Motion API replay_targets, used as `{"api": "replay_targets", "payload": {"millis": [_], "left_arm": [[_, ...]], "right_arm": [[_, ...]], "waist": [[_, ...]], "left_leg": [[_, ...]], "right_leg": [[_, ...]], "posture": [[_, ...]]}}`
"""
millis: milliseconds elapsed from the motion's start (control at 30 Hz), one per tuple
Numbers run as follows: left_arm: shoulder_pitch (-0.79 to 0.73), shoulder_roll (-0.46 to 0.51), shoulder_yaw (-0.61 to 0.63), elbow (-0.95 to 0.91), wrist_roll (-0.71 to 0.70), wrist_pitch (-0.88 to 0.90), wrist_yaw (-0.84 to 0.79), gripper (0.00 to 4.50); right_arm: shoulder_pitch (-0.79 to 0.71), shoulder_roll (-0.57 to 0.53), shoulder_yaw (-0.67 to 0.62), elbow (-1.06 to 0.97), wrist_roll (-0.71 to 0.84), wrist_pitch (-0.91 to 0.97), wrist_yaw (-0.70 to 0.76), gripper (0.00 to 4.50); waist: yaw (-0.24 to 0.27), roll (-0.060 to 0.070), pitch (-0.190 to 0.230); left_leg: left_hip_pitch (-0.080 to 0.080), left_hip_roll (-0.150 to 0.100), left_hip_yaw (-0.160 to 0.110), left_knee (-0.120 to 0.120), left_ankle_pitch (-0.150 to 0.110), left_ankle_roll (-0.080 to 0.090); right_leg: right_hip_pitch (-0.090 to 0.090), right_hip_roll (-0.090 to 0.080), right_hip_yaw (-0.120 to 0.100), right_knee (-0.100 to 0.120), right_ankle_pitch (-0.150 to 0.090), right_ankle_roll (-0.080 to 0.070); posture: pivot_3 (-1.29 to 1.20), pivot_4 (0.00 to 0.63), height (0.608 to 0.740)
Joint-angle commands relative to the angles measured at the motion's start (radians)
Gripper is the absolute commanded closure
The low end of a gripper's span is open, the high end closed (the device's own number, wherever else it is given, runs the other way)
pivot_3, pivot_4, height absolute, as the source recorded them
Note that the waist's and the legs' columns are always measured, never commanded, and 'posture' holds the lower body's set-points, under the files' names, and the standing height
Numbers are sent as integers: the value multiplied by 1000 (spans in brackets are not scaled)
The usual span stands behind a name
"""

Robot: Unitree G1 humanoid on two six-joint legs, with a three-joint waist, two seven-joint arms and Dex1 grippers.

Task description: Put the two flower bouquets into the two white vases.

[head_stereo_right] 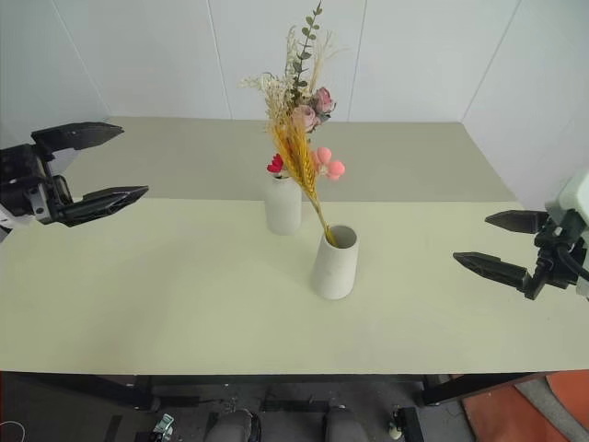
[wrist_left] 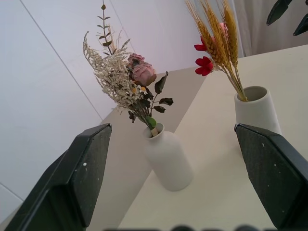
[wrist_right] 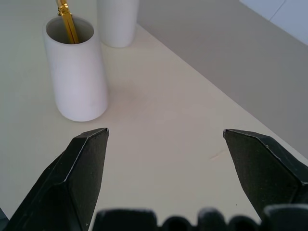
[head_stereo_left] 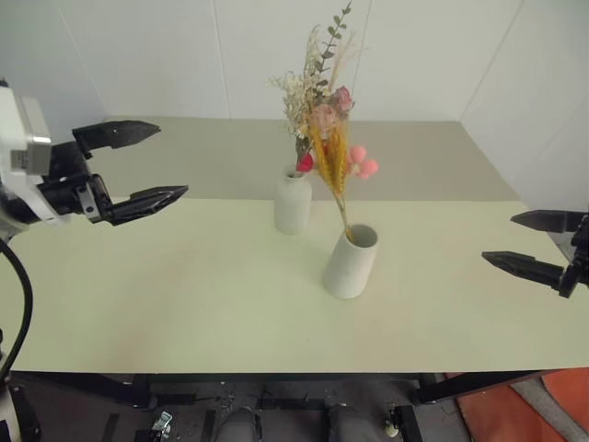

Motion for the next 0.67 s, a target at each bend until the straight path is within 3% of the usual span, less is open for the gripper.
{"api": "replay_targets", "payload": {"millis": [33,300,667], "left_arm": [[-48,31,31,26,-23,-6,-2,34],[-38,48,44,22,-37,5,-1,34],[145,61,176,-118,-40,72,53,34]], "right_arm": [[-19,14,-4,-5,17,-16,-7,15],[-33,53,25,-12,24,-28,-12,15],[-161,54,175,120,-19,-132,22,15]], "waist": [[1,0,0],[2,0,0],[-8,0,0]], "left_leg": [[0,0,0,0,0,0],[0,0,0,0,0,0],[0,1,1,0,0,0]], "right_leg": [[0,0,0,0,0,0],[0,0,0,0,0,0],[-1,0,1,0,0,0]], "posture": [[0,150,740],[0,150,740],[0,150,740]]}}
